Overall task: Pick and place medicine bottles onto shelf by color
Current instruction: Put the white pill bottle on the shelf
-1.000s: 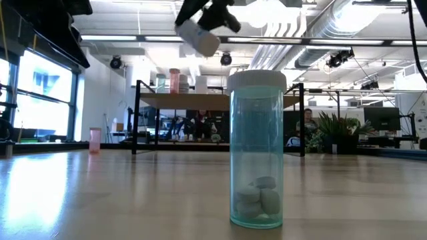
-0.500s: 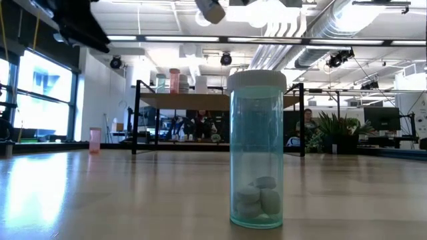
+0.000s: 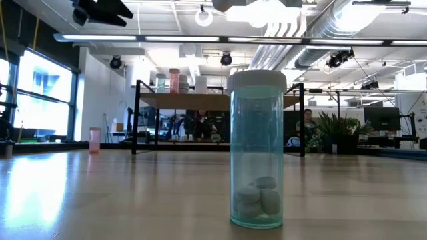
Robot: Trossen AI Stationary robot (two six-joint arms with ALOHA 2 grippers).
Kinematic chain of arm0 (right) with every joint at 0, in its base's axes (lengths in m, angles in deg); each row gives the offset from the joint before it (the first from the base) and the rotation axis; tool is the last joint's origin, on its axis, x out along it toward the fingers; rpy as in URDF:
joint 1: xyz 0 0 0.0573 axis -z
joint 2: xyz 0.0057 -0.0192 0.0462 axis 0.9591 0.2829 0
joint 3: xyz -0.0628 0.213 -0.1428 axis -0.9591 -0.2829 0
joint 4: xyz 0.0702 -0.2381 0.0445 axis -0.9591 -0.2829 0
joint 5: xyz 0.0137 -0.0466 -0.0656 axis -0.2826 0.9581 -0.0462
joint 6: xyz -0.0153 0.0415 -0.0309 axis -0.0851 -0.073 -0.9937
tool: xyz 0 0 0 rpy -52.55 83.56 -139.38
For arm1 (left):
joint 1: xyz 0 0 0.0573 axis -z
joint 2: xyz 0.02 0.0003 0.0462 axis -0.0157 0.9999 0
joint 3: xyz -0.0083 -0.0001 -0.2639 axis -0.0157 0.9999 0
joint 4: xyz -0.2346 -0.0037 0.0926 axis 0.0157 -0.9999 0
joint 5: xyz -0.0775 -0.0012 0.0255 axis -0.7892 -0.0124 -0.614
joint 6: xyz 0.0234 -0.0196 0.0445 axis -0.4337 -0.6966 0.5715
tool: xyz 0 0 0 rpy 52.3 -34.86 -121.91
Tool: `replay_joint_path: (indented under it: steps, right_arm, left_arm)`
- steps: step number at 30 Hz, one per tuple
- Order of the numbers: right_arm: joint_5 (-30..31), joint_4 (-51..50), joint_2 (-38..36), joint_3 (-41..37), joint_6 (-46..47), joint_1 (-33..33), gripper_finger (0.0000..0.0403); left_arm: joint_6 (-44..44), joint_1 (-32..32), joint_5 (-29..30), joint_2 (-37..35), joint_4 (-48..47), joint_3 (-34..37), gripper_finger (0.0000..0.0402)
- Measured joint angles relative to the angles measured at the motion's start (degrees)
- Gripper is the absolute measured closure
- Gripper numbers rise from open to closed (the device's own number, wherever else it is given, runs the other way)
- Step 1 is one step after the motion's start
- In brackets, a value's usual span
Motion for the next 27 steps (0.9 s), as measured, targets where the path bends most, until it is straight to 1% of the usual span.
replay_joint_path:
  steps: [8,15,21,23,27]
  right_arm:
    - [-7.5,4.9,-2.4,0.0,-10.0,4.5,0.0248]
    - [-14.9,9.5,-5.5,0.0,-18.4,8.4,0.0249]
    - [-23.2,12.0,-7.8,0.0,-18.7,11.6,0.0249]
    - [-24.6,12.0,-8.4,0.0,-18.2,12.1,0.0249]
    - [-24.9,12.0,-8.9,0.0,-15.6,12.6,0.0246]
  left_arm:
    - [5.5,0.0,8.4,0.0,5.3,0.0,0.0177]
    - [9.3,0.0,9.4,0.0,8.9,0.0,0.0177]
    - [9.2,0.0,9.4,0.0,10.1,0.0,0.0177]
    - [8.5,0.0,9.4,0.0,10.1,0.0,0.0177]
    - [7.3,0.0,9.4,0.0,10.1,0.0,0.0177]
